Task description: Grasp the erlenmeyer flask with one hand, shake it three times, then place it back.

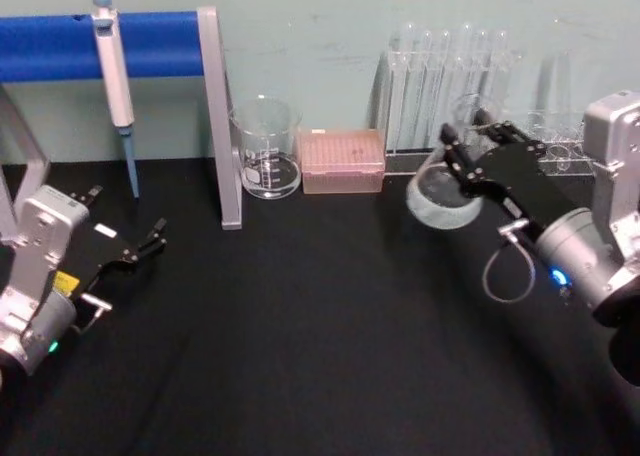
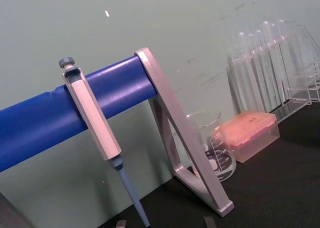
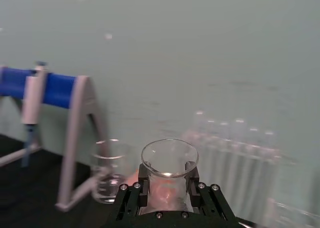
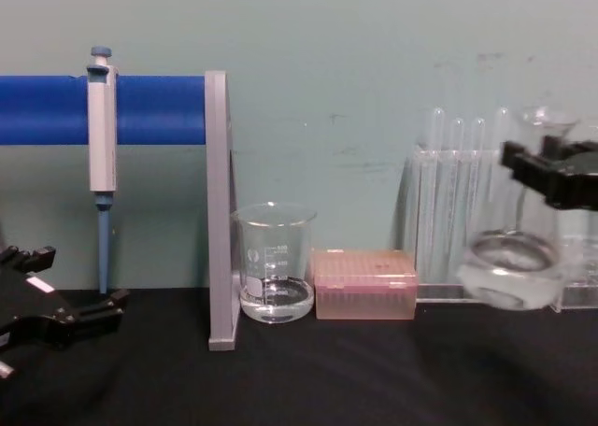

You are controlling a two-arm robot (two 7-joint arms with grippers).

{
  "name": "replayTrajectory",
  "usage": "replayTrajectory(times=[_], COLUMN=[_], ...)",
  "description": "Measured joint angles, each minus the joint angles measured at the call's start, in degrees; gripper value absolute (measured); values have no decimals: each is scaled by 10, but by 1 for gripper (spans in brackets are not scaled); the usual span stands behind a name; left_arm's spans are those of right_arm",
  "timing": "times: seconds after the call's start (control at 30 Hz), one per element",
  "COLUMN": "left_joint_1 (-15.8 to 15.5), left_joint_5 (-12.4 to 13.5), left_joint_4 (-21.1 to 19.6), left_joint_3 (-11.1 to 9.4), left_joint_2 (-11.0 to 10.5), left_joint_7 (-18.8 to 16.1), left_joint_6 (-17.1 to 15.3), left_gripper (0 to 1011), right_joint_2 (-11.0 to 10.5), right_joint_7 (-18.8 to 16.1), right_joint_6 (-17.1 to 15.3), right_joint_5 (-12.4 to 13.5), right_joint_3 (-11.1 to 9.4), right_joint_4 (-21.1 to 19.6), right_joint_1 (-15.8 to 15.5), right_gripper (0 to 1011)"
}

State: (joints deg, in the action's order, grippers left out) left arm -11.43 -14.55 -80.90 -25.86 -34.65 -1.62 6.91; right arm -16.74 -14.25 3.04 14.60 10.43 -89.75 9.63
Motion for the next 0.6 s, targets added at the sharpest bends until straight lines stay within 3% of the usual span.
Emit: replayTrajectory(times=[0.4, 0.6], left_joint_1=[0, 0], left_joint_5=[0, 0], left_joint_4=[0, 0], left_joint_3=[0, 0], left_joint_2=[0, 0], left_joint_7=[0, 0], left_joint_6=[0, 0], left_gripper=[1001, 1001], right_joint_2=[2, -2], right_joint_7=[-99, -126], right_joint_6=[-5, -4], right_joint_5=[33, 44], right_joint_3=[71, 94], right_joint_4=[18, 23], right_joint_1=[37, 50], right_gripper=[450, 450])
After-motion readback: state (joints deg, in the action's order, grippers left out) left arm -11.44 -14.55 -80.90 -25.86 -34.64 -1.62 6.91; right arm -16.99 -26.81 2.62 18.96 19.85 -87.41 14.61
